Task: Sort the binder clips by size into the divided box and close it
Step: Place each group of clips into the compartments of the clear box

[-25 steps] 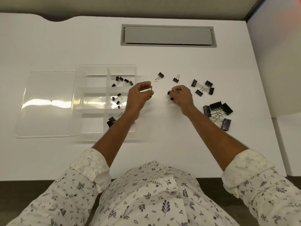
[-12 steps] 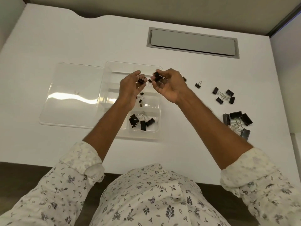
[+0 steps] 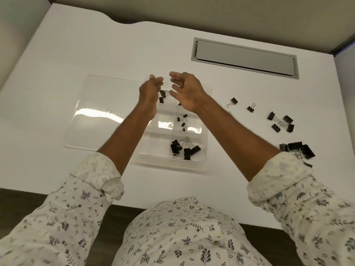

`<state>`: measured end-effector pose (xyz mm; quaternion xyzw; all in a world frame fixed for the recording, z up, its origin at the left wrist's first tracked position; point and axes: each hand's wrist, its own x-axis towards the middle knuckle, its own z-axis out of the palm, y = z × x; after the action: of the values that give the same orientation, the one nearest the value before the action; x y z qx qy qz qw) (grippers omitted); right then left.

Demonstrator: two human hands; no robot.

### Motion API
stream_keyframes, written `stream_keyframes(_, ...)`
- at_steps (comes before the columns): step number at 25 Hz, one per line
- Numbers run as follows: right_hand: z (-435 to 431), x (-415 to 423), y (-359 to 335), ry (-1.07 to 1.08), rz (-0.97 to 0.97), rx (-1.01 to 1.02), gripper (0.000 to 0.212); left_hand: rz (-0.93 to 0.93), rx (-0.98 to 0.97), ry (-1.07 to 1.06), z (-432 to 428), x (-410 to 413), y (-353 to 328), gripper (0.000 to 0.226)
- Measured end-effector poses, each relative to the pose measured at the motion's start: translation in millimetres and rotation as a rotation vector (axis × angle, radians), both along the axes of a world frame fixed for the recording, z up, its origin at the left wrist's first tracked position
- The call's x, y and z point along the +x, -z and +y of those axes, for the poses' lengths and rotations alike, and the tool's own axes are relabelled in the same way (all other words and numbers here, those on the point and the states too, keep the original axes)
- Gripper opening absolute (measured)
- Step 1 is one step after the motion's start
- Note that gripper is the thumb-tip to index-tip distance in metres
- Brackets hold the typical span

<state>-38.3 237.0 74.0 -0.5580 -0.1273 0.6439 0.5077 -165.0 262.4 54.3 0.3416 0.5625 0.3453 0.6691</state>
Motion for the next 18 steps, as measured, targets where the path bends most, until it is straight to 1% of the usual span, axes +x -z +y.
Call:
stream_keyframes(2, -5, 6, 1, 0.037, -0.014, 0.038, 0.035, 0.007, 0.044, 0.025, -1, 3, 1, 0.041)
stream_keyframes(5, -23, 26, 3, 0.084, -0.097, 0.075, 0.032, 0.067, 0.123, 0.082, -7, 17, 1, 0.043)
stream_keyframes(8, -47, 64, 10, 0.132, -0.223, 0.096, 0.03, 0.114, 0.244, 0.182, -19, 43, 0, 0.041)
stream_keyframes(10, -64, 96, 18, 0.167, -0.361, 0.096, 0.032, 0.139, 0.316, 0.266, -31, 63, 1, 0.041)
stream_keyframes(12, -84, 130, 29, 0.154, -0.604, 0.071, 0.034, 0.182, 0.37, 0.36, -42, 87, 4, 0.038)
stream_keyframes(14, -103, 166, 48, 0.053, -0.974, 0.04, 0.039, 0.22, 0.432, 0.435, -55, 112, 12, 0.035)
stream_keyframes(15, -111, 185, 62, -0.043, -1.153, 0.018, 0.042, 0.245, 0.465, 0.469, -63, 124, 18, 0.034)
stream_keyframes(16, -118, 204, 75, -0.174, -1.287, -0.015, 0.045, 0.278, 0.501, 0.511, -71, 138, 24, 0.034)
stream_keyframes(18, -131, 231, 99, -0.451, -1.435, -0.09, 0.052, 0.344, 0.564, 0.606, -86, 162, 36, 0.036)
